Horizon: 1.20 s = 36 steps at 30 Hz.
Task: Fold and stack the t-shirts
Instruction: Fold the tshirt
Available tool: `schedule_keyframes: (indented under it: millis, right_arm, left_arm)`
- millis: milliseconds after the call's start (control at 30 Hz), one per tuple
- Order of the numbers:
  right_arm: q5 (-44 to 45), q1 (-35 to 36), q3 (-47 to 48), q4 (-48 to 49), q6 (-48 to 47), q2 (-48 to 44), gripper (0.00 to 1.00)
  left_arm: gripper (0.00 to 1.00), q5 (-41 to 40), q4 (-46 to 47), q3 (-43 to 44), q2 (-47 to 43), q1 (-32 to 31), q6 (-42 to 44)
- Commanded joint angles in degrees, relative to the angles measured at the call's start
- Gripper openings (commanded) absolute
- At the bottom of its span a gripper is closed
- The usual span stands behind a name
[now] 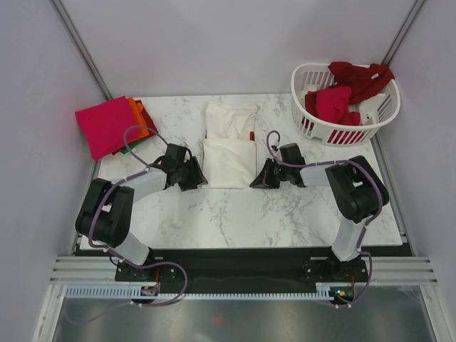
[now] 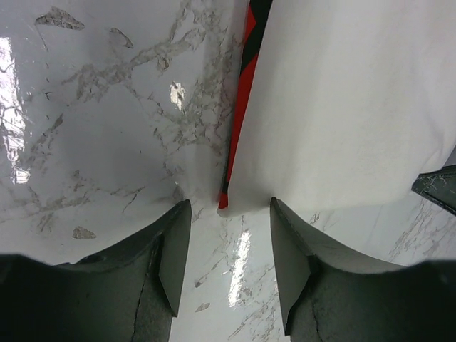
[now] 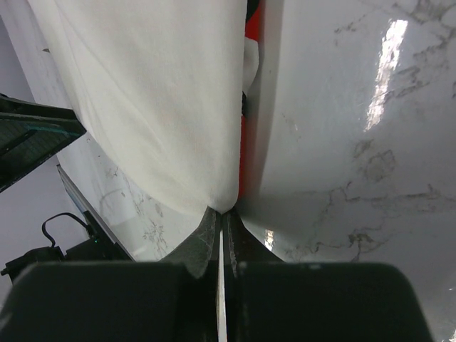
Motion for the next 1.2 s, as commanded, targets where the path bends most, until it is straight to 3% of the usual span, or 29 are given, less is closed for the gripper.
schedule_keyframes:
  millis: [0, 433, 533, 600, 633, 867, 1067, 1167]
  right_arm:
    - [1.8, 0.1, 0.5, 0.2, -1.4, 1.6, 0.0]
    - [1.2, 0.1, -0.4, 1.6, -0.9, 1.3, 0.0]
    - [1.1, 0.1, -0.5, 1.6, -0.7, 1.2, 0.0]
    - [1.1, 0.0, -0.7, 1.7, -0.6, 0.7, 0.0]
    - [1.2, 0.0, -1.0, 1.7, -0.8, 0.6, 0.0]
    - [2.6, 0.2, -2.9, -1.0, -2.4, -3.7, 0.0]
    - [5.6, 0.9, -7.4, -10.1, -6.1, -14.8, 0.0]
    - [8.2, 4.6, -10.7, -15.1, -6.1, -23.5, 0.0]
  left_arm:
    - [0.55, 0.9, 2.8, -0.3, 0.6, -0.1, -2.1]
    - [0.45, 1.2, 3.6, 1.4, 3.5, -1.2, -4.1]
    - [0.33, 0.5, 3.7, 1.5, 3.6, -1.8, -4.1]
    - [0.17, 0.3, 3.6, 1.3, 3.5, -1.8, -4.3]
    - [0.03, 0.1, 3.6, 1.5, 3.3, -1.9, -4.2]
    - [0.02, 1.2, 3.4, -1.6, -2.1, -2.9, -4.4]
    - [0.02, -0.1, -3.0, -6.9, -11.2, -6.2, -5.5]
    - [0.02, -0.9, -9.1, -9.3, -18.9, -9.5, -8.3]
